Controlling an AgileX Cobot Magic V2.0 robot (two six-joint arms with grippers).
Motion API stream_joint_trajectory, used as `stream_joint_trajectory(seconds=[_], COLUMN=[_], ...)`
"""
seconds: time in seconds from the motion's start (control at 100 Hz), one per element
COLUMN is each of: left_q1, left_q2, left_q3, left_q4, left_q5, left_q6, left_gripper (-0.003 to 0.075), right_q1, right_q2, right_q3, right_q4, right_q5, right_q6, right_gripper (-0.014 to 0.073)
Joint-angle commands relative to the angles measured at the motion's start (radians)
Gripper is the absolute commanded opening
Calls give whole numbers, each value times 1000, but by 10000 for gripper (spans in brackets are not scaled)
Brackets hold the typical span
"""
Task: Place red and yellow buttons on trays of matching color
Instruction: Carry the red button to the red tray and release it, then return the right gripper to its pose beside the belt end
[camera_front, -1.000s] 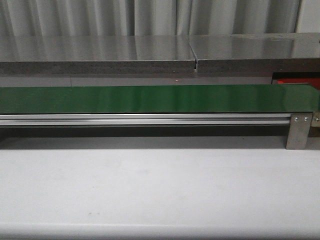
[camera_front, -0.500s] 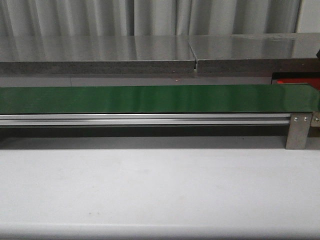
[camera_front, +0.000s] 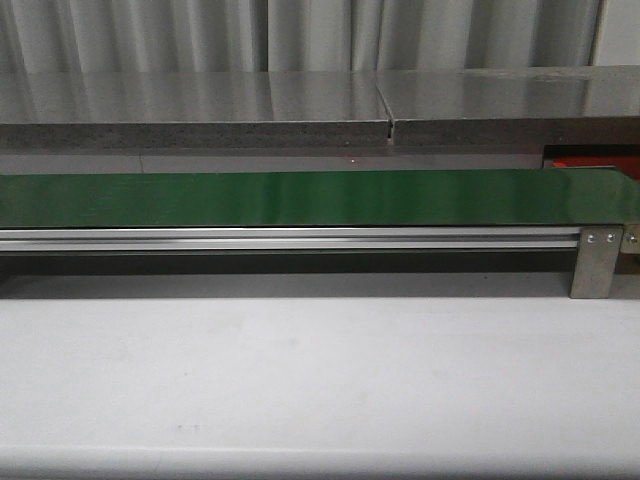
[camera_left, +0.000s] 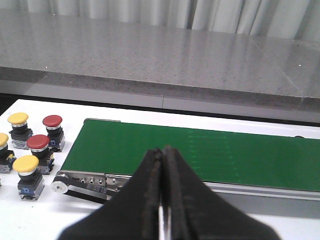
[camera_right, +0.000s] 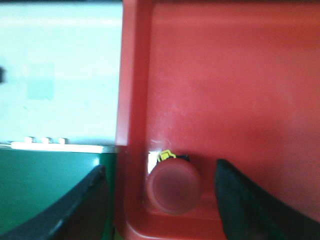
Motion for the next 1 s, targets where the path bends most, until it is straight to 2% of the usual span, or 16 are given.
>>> stream_joint_trajectory(seconds=[0.0,0.18,0.32,0.65,0.84,0.91,0.99], left_q1=[-7,-7,-7,-7,-7,-7,-7], left_q2=[8,8,8,8,8,8,8], left_q3=[-25,-25,-25,-25,-25,-25,-25], left_q4=[-12,-12,-12,-12,-12,-12,-12], left_q5=[-76,-76,-76,-76,-76,-76,-76], left_q6=[0,0,0,0,0,0,0], left_gripper=[-19,-19,-19,-19,-19,-19,-19], right_q1=[0,34,83,148,148,148,148], right_q2=[-128,-263,-394,-797,-1032,-1113,-1195], right_q3=[-29,-5,106,584,842,929,1018], right_q4=[32,47,47,47,47,47,47], right_q5=[-25,-26,-74,-264,-288,-288,-286], right_q6=[-3,-4,-16,-58,-72,-72,-72], right_gripper=[472,472,472,472,467,434,338])
